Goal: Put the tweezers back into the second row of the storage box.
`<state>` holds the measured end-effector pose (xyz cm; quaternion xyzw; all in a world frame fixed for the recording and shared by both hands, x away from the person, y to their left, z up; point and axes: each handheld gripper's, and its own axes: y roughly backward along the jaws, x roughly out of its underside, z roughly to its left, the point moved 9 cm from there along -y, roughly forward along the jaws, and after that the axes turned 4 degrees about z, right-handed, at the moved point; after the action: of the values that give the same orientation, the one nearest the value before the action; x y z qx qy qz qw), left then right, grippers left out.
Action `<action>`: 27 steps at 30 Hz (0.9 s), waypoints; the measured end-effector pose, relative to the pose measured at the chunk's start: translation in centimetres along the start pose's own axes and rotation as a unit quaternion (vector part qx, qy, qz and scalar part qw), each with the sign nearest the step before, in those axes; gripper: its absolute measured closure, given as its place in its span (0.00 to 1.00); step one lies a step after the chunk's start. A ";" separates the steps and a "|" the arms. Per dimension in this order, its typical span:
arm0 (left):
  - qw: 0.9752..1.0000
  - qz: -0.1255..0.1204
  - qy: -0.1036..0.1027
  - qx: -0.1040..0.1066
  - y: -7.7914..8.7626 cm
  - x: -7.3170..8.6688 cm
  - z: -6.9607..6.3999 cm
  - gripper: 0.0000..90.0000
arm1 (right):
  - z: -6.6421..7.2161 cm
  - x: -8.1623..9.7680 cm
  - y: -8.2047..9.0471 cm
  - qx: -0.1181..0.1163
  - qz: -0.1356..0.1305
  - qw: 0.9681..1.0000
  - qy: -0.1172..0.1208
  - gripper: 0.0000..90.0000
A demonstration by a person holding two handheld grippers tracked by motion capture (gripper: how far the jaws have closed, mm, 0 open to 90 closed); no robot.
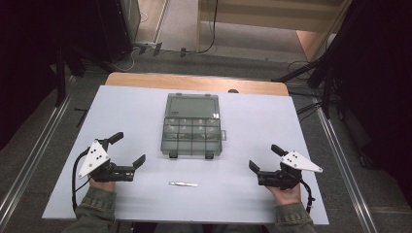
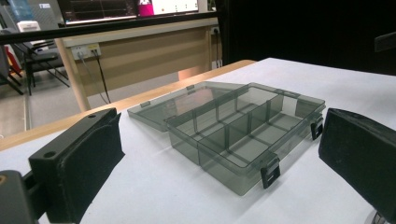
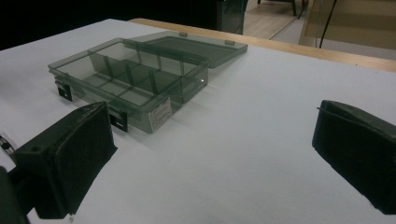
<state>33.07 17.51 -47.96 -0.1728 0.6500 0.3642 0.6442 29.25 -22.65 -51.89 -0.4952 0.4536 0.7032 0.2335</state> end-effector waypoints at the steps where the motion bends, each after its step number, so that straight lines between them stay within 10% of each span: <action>1: 1.000 -0.002 0.002 0.000 0.0 0.0 0.0 0.00 | 0.0 0.0 0.0 0.000 0.000 1.000 0.000 0.00; 12: 1.000 -0.001 0.002 0.001 0.0 0.0 -0.1 0.00 | -0.4 0.0 0.7 -0.001 -0.021 1.000 -0.020 0.00; 27: 1.000 0.008 -0.003 0.002 -0.1 0.2 -0.2 0.00 | 0.8 -0.7 0.1 -0.019 0.013 1.000 0.005 0.00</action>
<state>32.98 17.32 -48.20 -0.1655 0.6496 0.3688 0.6439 29.09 -21.96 -51.14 -0.4971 0.4476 0.7121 0.2132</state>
